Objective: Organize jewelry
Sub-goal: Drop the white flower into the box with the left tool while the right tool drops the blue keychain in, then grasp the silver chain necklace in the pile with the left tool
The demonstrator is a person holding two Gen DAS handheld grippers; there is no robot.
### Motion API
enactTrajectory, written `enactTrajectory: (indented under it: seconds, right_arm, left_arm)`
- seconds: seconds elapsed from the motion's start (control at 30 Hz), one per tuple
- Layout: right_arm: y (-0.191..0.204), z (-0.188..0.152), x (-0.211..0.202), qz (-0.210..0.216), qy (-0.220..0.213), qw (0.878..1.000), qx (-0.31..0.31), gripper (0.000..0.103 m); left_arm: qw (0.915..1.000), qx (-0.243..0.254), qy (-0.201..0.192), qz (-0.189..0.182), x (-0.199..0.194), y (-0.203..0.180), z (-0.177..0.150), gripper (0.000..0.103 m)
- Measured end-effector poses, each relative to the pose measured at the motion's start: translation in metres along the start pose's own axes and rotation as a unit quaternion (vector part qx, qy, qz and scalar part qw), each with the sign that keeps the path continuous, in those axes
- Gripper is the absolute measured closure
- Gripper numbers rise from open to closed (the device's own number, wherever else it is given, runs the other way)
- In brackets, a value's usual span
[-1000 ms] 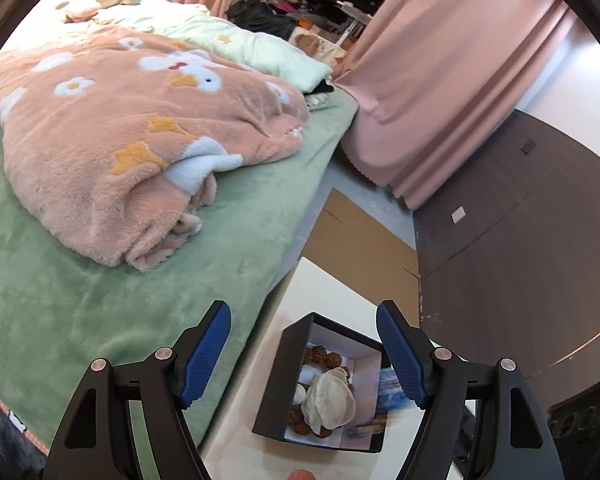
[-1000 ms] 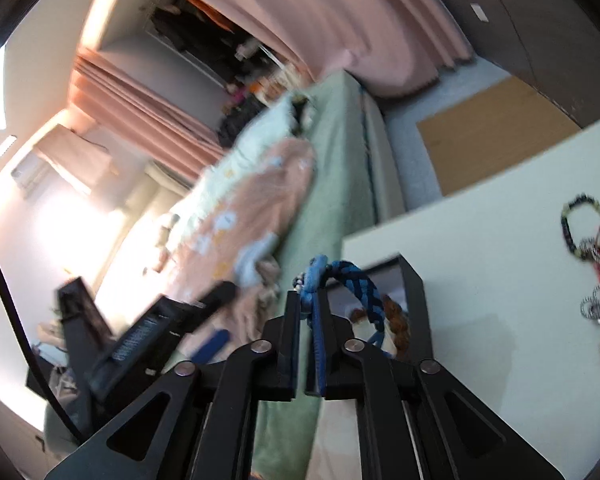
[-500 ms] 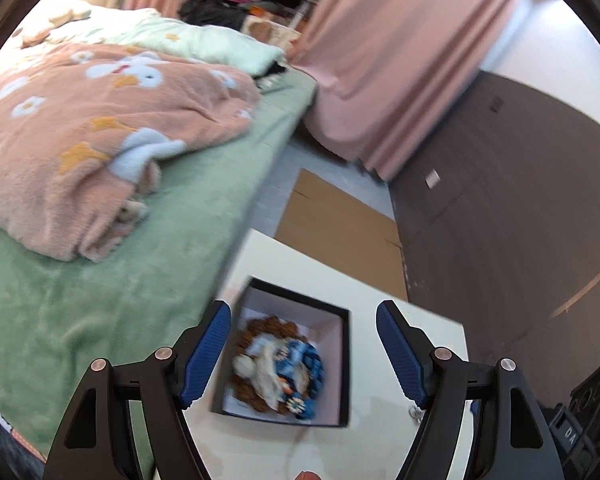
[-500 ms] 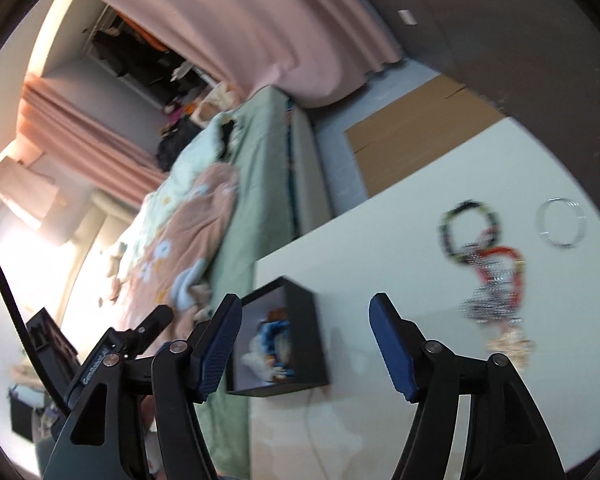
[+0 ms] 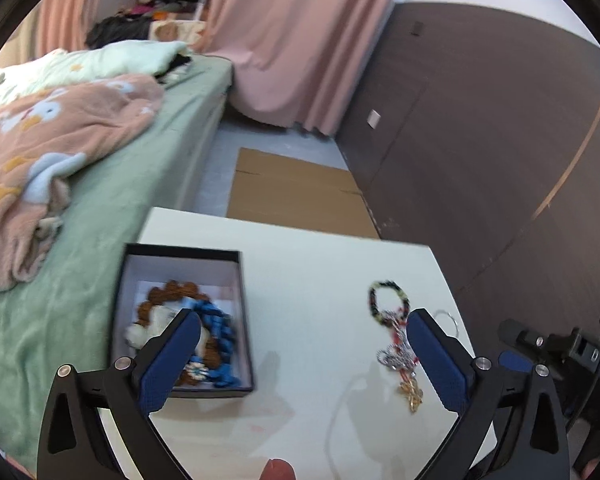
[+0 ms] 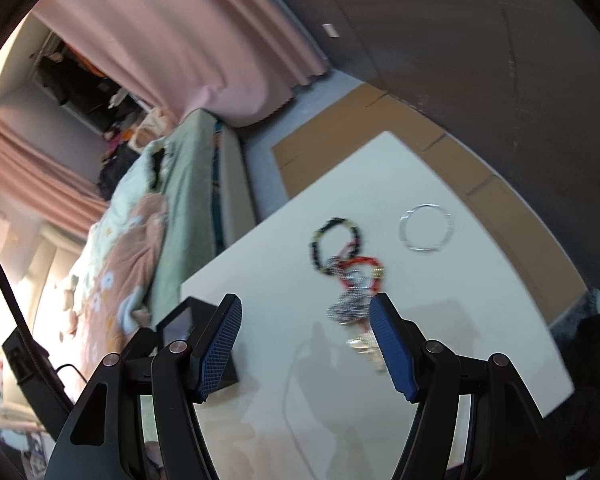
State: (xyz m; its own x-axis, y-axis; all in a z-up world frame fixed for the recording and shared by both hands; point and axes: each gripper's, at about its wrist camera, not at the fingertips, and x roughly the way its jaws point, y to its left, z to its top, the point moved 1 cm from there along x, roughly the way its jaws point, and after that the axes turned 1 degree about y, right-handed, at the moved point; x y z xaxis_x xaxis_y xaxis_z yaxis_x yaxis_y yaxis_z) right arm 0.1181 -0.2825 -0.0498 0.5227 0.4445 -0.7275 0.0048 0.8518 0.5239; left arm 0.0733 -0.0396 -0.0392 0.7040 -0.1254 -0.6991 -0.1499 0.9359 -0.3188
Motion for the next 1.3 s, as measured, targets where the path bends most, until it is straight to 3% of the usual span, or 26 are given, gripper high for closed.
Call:
enactTrajectory:
  seconds: [0.4,0.57,0.8,0.93,1.3]
  right_arm:
    - [-0.048,0.011,-0.016,-0.037,0.004,0.998,0.055,0.036]
    - [-0.060,0.016,-0.020,-0.045,0.012,0.997,0.066,0.036]
    - [-0.076,0.019,-0.010,-0.052,0.040,0.994,0.087,0.036]
    - [-0.081,0.022,-0.009,-0.057,0.043,0.994,0.086,0.036]
    - [-0.085,0.026,0.002,-0.054,0.066,0.992,0.090,0.036]
  left_arm:
    - [0.9956,0.064,0.062,-0.030,0.039,-0.044,-0.024,0.000]
    - [0.9933,0.090,0.063,-0.036,0.051,-0.059,-0.032,0.004]
    - [0.9868,0.118,0.096,-0.055,0.075,-0.076,-0.042,0.031]
    - [0.9837,0.111,0.120,-0.075,0.090,-0.079,-0.049,0.038]
    - [0.9788,0.158,0.111,-0.068,0.107,-0.095,-0.061,0.050]
